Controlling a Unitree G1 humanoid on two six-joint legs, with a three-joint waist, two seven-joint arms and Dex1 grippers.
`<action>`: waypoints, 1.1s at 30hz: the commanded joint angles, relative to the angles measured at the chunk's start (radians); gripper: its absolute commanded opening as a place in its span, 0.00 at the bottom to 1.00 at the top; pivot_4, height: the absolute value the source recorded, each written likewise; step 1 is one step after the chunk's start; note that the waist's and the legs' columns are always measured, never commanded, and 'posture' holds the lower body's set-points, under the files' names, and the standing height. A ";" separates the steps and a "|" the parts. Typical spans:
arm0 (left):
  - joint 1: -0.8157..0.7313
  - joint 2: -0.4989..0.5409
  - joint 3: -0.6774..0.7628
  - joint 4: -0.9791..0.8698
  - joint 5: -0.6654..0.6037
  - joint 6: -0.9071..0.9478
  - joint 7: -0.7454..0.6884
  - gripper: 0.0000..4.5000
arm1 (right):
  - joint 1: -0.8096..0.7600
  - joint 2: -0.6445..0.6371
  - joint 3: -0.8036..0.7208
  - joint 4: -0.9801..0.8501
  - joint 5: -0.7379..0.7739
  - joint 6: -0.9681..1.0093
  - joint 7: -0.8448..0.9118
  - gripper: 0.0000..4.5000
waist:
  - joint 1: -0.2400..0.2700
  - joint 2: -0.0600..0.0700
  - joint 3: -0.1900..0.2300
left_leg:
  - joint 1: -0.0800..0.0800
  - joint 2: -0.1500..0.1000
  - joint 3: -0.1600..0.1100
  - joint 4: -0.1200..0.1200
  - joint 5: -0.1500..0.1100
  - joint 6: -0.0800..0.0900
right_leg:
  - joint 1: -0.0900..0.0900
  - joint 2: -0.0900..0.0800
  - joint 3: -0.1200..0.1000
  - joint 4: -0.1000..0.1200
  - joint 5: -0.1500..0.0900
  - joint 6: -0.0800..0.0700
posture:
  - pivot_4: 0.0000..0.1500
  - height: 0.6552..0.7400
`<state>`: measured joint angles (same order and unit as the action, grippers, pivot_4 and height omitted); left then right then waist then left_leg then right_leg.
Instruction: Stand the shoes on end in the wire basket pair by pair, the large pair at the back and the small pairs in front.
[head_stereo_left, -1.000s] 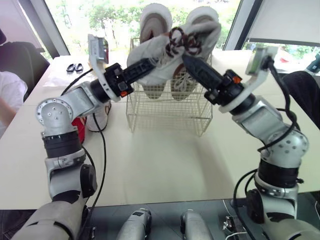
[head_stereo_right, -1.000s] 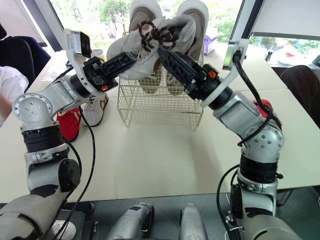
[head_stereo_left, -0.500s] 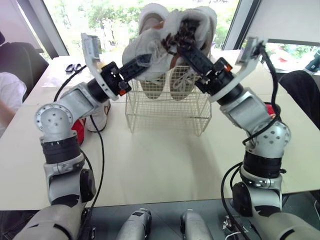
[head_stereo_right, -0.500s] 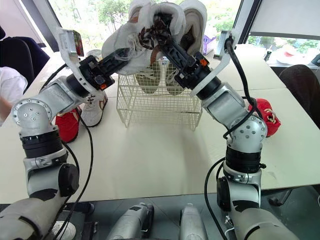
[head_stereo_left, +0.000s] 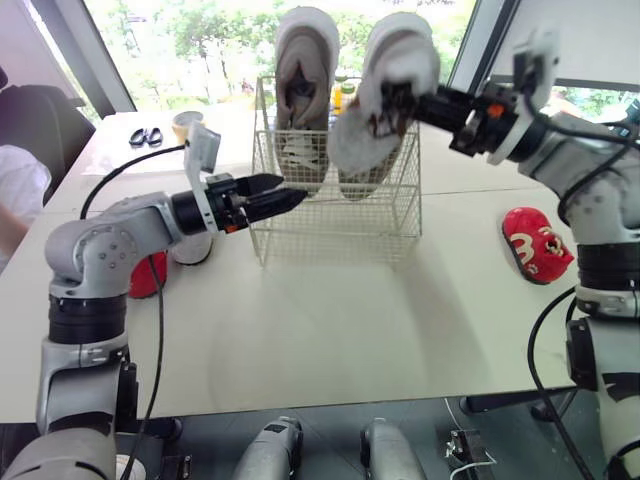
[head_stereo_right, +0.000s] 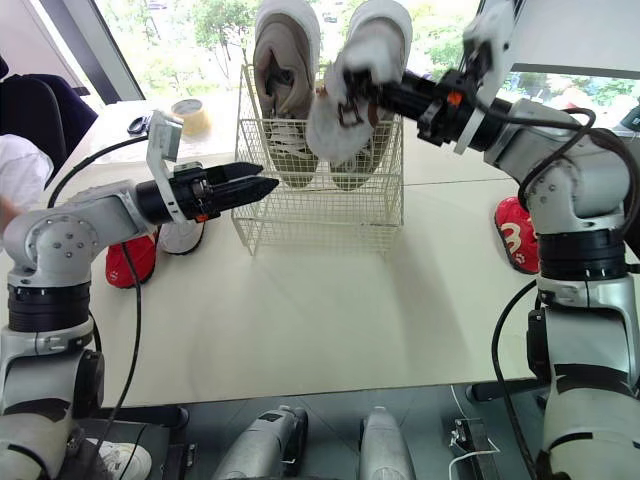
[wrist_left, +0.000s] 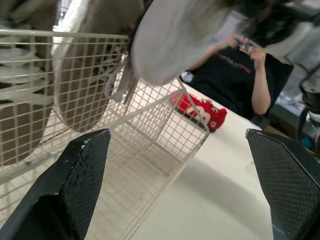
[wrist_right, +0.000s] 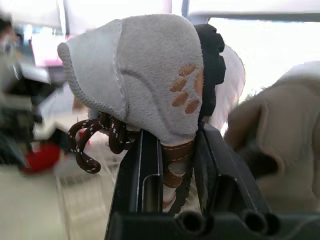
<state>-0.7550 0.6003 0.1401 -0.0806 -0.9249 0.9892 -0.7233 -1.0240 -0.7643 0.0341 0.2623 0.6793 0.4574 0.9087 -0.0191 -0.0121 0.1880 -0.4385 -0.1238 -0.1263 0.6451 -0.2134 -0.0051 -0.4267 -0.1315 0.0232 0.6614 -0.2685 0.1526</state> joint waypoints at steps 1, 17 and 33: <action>0.007 0.004 0.010 -0.049 0.012 -0.022 -0.005 0.99 | -0.053 0.017 -0.008 0.127 -0.122 -0.187 0.126 0.08 | -0.001 0.000 0.000 | 0.000 0.000 0.000 0.000 0.001 -0.002 | 0.000 0.000 0.000 0.000 0.000 0.000 | 1.00 1.00; 0.030 -0.020 0.010 -0.100 0.038 -0.024 0.021 0.99 | -0.024 0.150 -0.017 0.389 -0.339 -0.408 0.248 0.08 | 0.000 0.000 0.000 | 0.000 0.000 0.000 0.000 0.002 -0.003 | 0.000 0.000 0.000 0.000 0.000 0.000 | 1.00 1.00; 0.012 0.032 0.069 -0.122 0.024 0.018 0.071 1.00 | 0.194 0.027 -0.127 -0.073 -0.327 -0.251 0.139 0.99 | 0.005 0.000 0.000 | 0.000 0.000 -0.001 0.000 0.002 -0.003 | 0.000 0.000 0.000 0.000 0.000 0.000 | 1.00 1.00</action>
<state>-0.7230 0.6137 0.1771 -0.1634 -0.8941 1.0060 -0.6621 -0.8214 -0.7121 -0.0430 0.2724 0.3313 0.1865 1.0715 -0.0140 -0.0121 0.1882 -0.4386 -0.1240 -0.1270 0.6452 -0.2118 -0.0081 -0.4269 -0.1320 0.0234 0.6615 -0.2685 0.1526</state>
